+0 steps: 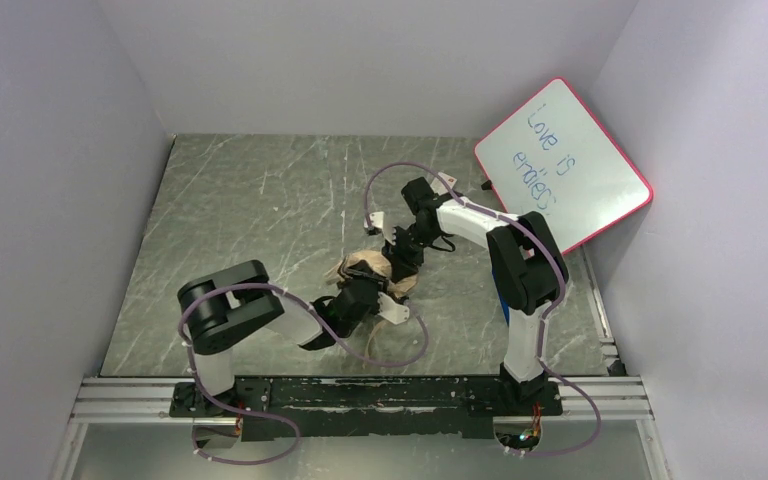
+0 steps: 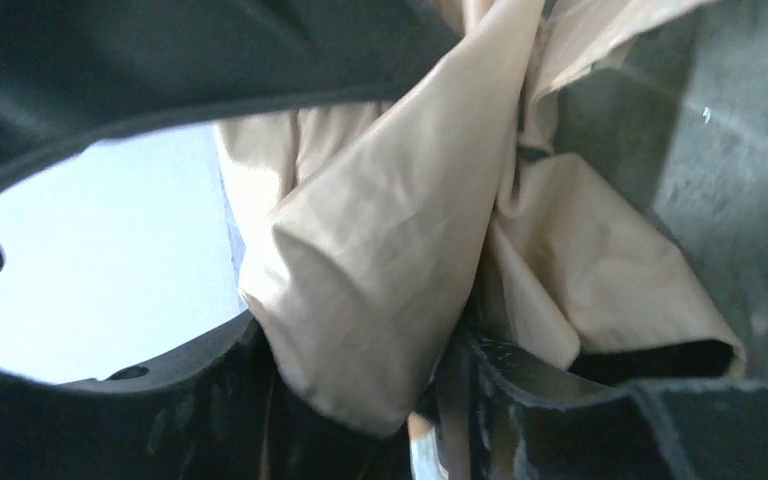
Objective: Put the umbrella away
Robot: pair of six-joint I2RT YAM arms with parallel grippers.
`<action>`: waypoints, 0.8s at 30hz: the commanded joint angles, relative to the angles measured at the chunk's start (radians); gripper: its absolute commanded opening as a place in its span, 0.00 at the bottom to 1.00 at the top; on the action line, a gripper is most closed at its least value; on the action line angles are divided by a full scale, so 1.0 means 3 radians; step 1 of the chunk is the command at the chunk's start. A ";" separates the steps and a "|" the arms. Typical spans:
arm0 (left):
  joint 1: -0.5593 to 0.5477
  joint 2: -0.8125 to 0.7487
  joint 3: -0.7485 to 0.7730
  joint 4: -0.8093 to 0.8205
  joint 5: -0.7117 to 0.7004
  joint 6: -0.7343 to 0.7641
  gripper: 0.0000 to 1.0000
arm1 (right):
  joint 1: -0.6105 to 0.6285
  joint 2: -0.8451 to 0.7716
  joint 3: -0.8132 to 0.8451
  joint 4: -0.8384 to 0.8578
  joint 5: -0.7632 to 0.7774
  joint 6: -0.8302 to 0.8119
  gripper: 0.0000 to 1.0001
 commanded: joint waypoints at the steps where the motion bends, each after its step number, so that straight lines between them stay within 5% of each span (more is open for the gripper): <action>1: -0.0023 -0.0363 -0.0114 -0.0295 -0.0161 -0.0088 0.59 | -0.0060 0.0119 -0.0156 0.0381 0.0584 -0.0006 0.29; 3: -0.0032 -0.0584 -0.0092 -0.0450 -0.0135 -0.0194 0.76 | -0.0060 0.0094 -0.0213 0.0466 0.0583 0.0001 0.22; 6: -0.0053 -0.1029 -0.0046 -0.0868 0.0000 -0.0552 0.85 | -0.0060 0.0071 -0.0283 0.0578 0.0592 0.0003 0.13; 16: 0.0227 -0.3001 -0.0322 -0.1795 0.0851 -0.1913 0.71 | -0.0001 -0.0324 -0.0869 0.1438 0.0884 0.0001 0.08; 24: 0.1511 -0.2897 -0.0180 -0.1589 0.1680 -0.2405 0.69 | 0.0374 -0.0700 -0.1683 0.2390 0.1538 -0.0182 0.05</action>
